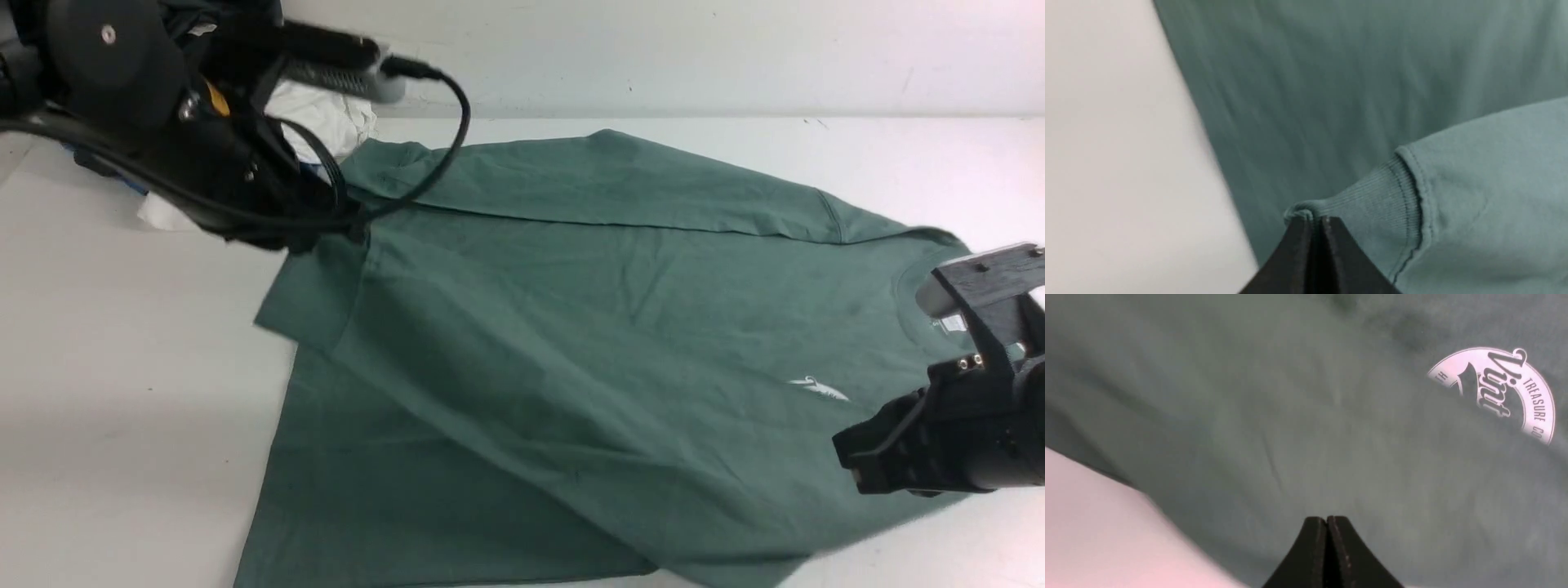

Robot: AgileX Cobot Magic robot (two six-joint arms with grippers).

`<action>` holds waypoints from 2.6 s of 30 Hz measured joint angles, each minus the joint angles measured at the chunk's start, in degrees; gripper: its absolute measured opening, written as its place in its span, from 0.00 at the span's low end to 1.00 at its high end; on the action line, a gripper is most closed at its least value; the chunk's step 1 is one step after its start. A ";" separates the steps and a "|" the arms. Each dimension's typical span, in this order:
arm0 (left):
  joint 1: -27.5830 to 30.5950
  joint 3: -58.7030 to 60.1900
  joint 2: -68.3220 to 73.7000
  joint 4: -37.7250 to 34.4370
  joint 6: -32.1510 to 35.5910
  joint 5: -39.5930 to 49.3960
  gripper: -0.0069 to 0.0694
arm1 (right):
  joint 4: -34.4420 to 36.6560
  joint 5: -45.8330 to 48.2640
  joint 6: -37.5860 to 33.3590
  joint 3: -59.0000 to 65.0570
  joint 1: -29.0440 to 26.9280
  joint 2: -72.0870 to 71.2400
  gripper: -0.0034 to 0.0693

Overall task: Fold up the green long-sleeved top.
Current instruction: Use the left arm to drag and place the cuff at the centered position on the left edge of the fabric, then use the left arm to clamp the cuff farthest from it

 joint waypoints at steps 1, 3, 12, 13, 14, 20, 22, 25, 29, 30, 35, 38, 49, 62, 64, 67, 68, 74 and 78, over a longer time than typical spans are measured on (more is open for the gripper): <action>0.46 -2.05 1.28 1.53 -0.14 -1.00 0.09 | 0.00 -0.12 0.00 0.00 0.00 0.00 0.03; 1.52 -4.51 4.29 3.00 -0.34 -2.01 0.09 | 0.00 -0.24 0.00 0.00 0.00 0.00 0.03; 4.62 -10.90 26.04 2.90 -0.67 -6.05 0.20 | 0.45 -0.42 0.00 0.00 0.00 0.00 0.03; 4.68 -12.91 28.97 3.22 -0.67 -5.37 0.28 | 1.22 -0.43 0.00 0.00 0.00 0.00 0.03; 4.68 -13.45 29.55 3.30 -0.67 -5.27 0.29 | 1.31 -0.43 0.00 0.00 0.00 0.00 0.03; 4.68 -22.91 31.55 3.65 -1.69 -3.61 0.51 | 3.47 -1.11 0.00 -0.04 2.88 0.66 0.03; 4.68 -24.97 31.55 2.62 -1.69 -3.29 0.51 | 3.76 -2.66 0.00 -0.12 5.06 2.13 0.03; 4.68 -26.14 31.64 -0.67 -1.69 -1.99 0.46 | 3.72 -8.75 0.00 -0.20 9.03 7.47 0.03; 4.68 -26.27 33.28 -2.36 -1.69 -1.15 0.36 | 1.88 -14.20 0.00 -2.17 10.89 15.41 0.03; 4.68 -26.34 34.03 -2.64 -1.06 -0.84 0.34 | 1.33 -14.36 0.00 -3.20 10.96 17.48 0.03; 5.45 -30.75 37.44 -3.16 0.76 1.16 0.34 | -2.87 -10.58 0.00 -6.41 11.02 23.94 0.03; 6.48 -35.66 39.75 -3.33 1.19 2.01 0.41 | -7.25 -8.86 2.61 -6.09 11.07 24.78 0.03; 12.76 -58.81 57.33 -10.70 -2.93 1.21 0.56 | -25.08 -1.18 23.11 -4.57 11.21 20.89 0.03; 14.34 -73.99 71.61 -16.30 -9.30 -11.29 0.65 | -25.75 1.58 23.52 -4.57 11.43 8.68 0.03; 14.34 -74.05 72.83 -17.06 -11.24 -14.04 0.61 | -25.56 2.43 23.66 -4.51 11.43 8.64 0.03; 14.34 -74.05 73.71 -17.18 -11.91 -16.70 0.47 | -25.56 2.57 23.66 -4.40 11.43 8.64 0.03; 14.34 -74.05 73.77 -17.18 -11.92 -16.99 0.41 | -25.56 2.57 23.66 -4.40 11.43 8.64 0.03; 14.22 -75.66 73.24 -17.18 -9.66 -15.68 0.12 | -25.56 2.65 23.66 -4.40 11.43 8.62 0.03; 14.10 -77.68 70.40 -16.66 -6.61 -10.36 0.11 | -25.56 2.72 23.66 -4.40 11.43 8.62 0.03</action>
